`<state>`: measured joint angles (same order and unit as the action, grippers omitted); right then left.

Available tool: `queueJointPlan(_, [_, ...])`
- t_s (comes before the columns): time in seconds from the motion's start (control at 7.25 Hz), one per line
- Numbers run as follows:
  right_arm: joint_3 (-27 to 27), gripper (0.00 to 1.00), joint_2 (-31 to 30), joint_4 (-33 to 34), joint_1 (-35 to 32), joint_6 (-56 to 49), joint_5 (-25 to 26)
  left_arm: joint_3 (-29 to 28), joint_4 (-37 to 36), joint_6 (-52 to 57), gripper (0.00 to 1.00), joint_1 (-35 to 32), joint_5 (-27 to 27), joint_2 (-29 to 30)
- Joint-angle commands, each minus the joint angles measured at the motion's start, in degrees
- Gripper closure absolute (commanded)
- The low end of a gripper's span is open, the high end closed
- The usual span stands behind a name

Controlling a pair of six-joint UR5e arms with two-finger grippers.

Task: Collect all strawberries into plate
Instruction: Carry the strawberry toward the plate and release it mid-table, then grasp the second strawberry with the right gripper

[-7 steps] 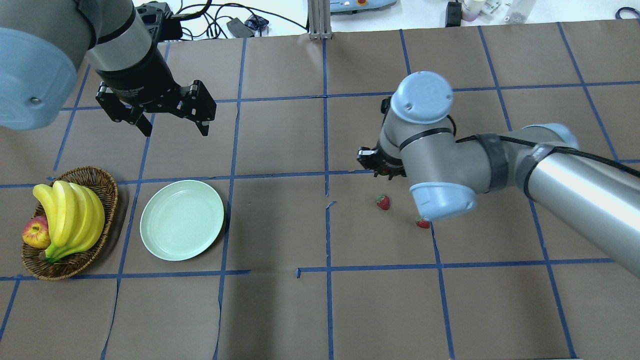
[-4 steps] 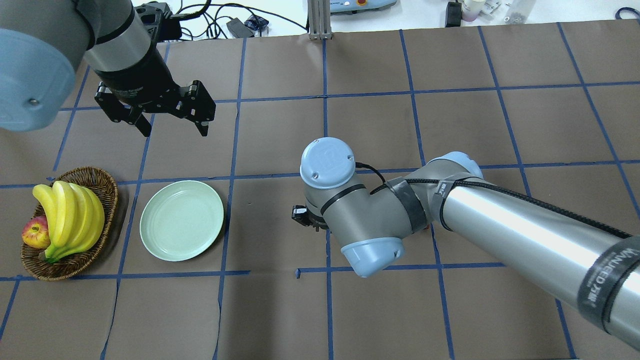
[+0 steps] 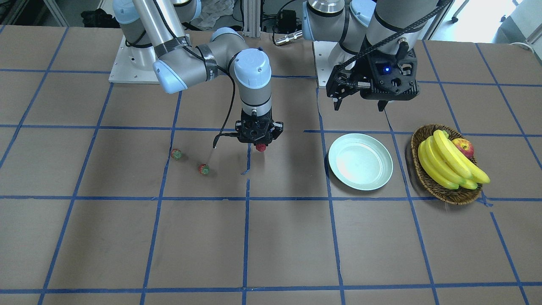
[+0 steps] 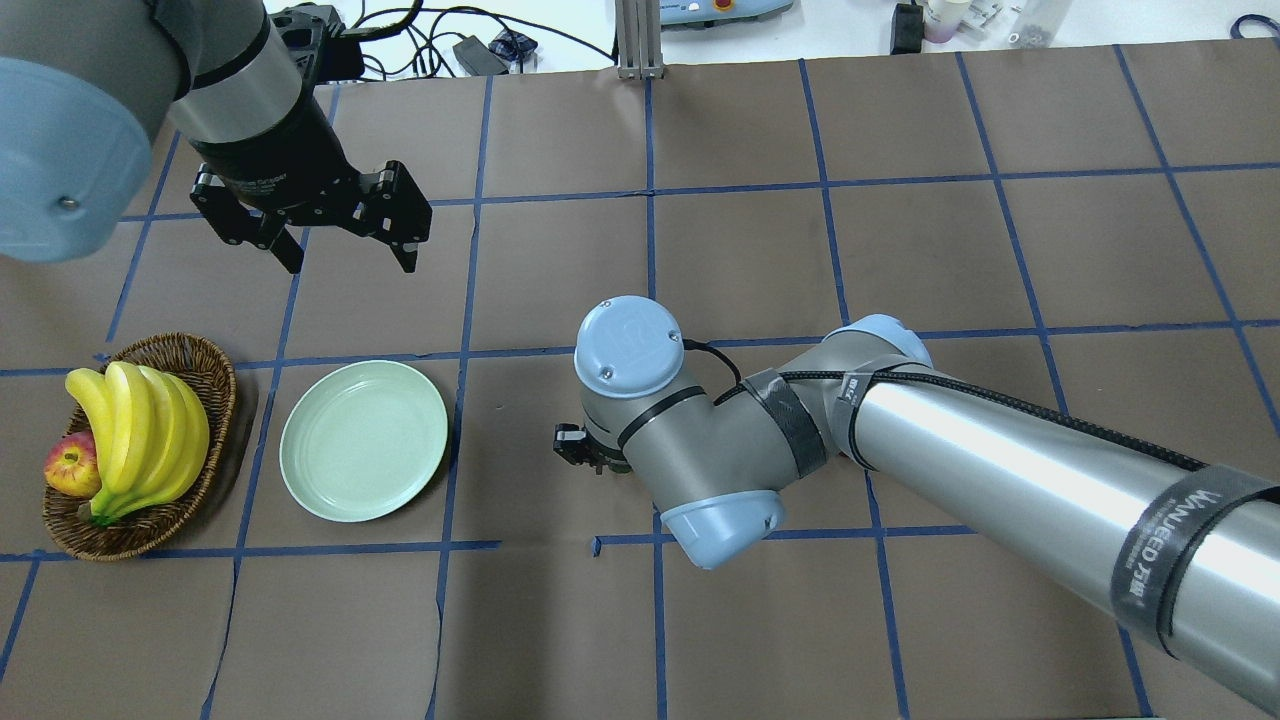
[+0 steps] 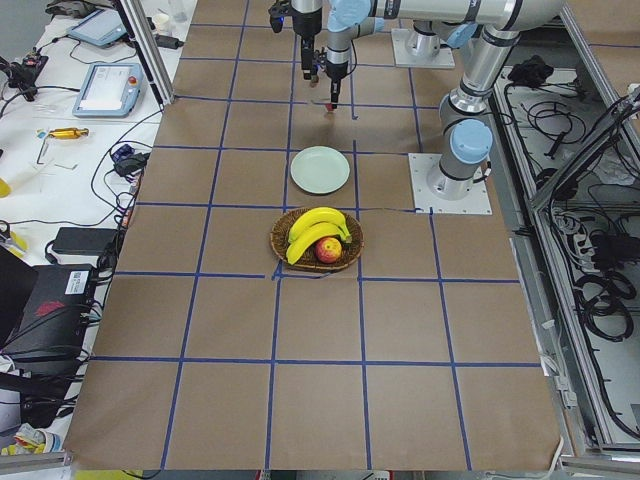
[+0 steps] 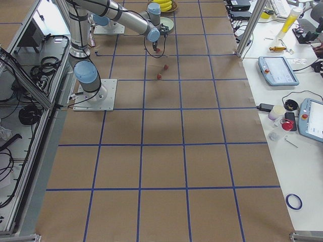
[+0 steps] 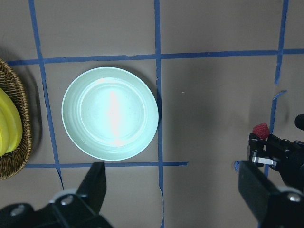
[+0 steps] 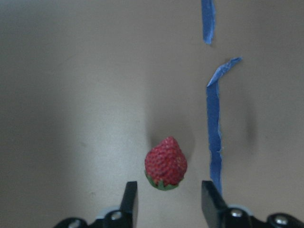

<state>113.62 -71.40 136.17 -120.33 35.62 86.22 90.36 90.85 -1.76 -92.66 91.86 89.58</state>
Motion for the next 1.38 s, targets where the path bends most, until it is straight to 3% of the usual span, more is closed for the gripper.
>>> queueJointPlan(0.0, [-0.15,0.00,-3.90,-3.34,6.11,-5.95,1.92,-0.01,-0.06,0.00,0.00,0.03,-0.02,0.07])
queueJointPlan(0.28, [0.72,0.00,-6.73,-10.63,16.83,-21.47,3.24,0.07,0.02,0.00,0.00,0.03,-0.02,0.07])
queueJointPlan(0.41, [1.25,0.00,-7.00,-14.67,21.41,-28.17,8.12,0.07,-0.06,0.00,0.00,0.03,0.07,0.07])
queueJointPlan(0.69, [6.24,0.00,-7.17,-14.54,27.15,-36.56,9.23,0.16,0.02,0.00,0.00,-0.06,0.07,0.07])
queueJointPlan(0.83, [7.74,0.06,-7.09,-13.66,27.95,-36.76,8.96,0.16,-0.06,0.00,0.00,-0.06,-0.02,0.15])
queueJointPlan(1.1, [11.26,0.07,-6.82,-10.42,28.04,-36.50,8.44,0.25,-0.06,0.00,0.00,-0.06,-0.02,0.15])
queueJointPlan(1.24, [12.93,0.07,-6.65,-6.40,28.04,-36.59,4.95,0.77,-0.24,0.00,0.00,-0.06,-0.02,0.15])
